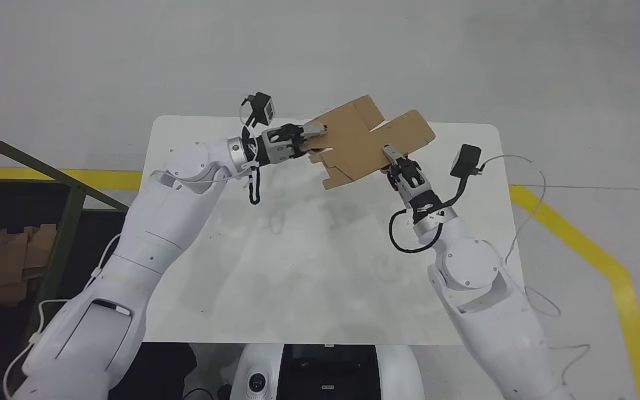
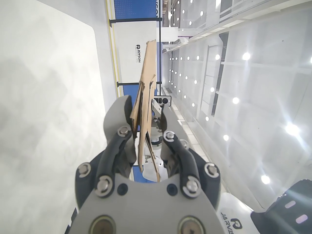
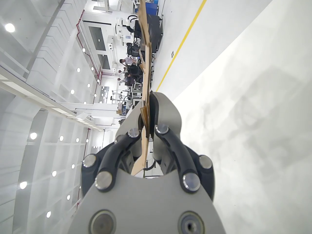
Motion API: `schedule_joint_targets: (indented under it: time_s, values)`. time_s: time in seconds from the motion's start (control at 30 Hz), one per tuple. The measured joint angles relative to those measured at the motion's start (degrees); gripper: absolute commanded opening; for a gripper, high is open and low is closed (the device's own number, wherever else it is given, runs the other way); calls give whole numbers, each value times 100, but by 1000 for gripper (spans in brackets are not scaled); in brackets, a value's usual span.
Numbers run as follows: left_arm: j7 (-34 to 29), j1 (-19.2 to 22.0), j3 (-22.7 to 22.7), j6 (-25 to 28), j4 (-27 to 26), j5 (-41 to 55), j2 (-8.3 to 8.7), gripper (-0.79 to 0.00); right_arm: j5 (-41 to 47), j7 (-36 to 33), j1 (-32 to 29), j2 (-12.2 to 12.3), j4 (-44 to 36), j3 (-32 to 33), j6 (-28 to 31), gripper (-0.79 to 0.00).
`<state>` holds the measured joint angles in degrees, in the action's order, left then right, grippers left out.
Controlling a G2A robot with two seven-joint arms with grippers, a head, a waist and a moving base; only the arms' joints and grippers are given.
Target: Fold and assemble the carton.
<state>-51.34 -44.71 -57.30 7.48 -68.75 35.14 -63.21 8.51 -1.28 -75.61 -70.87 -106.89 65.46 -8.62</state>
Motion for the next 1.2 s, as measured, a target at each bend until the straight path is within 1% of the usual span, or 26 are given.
schedule_joint_targets:
  time_s: [0.13,0.2,0.27,0.3,0.33,0.37,0.4,0.63,0.8,0.9,1.0,1.07,1.2]
  values:
    - [-7,1,-15,-30,16,-46,-16,-714,-17,-15,-17,-17,-14,15,5,-785]
    - [-8,5,-18,-56,23,-64,-27,-739,-38,-17,-32,-25,-33,23,14,-785]
    - [-13,6,-25,-69,29,-66,-37,-785,-66,-17,-50,-33,-60,32,21,-785]
    - [-16,6,-29,-70,32,-69,-42,-785,-82,-15,-58,-36,-73,35,24,-785]
    - [-19,6,-34,-71,34,-73,-46,-785,-99,-15,-66,-39,-84,38,26,-699]
    - [-23,6,-41,-73,38,-79,-50,-785,-123,-24,-74,-42,-94,41,25,-154]
    - [-28,7,-48,-78,40,-80,-54,-785,-139,-31,-80,-45,-98,44,19,0]
    - [-78,29,-215,-85,76,-79,-48,-785,-144,-84,-88,-64,-36,145,-5,0]
    - [-201,106,-399,-137,99,-137,-19,-785,-318,-502,62,-31,335,388,268,0]
    - [-468,163,-480,-219,134,-234,13,-785,-298,-826,134,-2,540,594,471,0]
    - [-1016,275,-466,-416,194,-442,50,-785,-56,-1449,203,38,735,814,782,0]
    - [-1253,329,-466,-424,233,-550,64,-785,101,-2007,271,73,895,952,1022,0]
    - [-1464,347,-454,-381,261,-638,73,-785,35,-3222,456,165,1262,1151,1563,0]
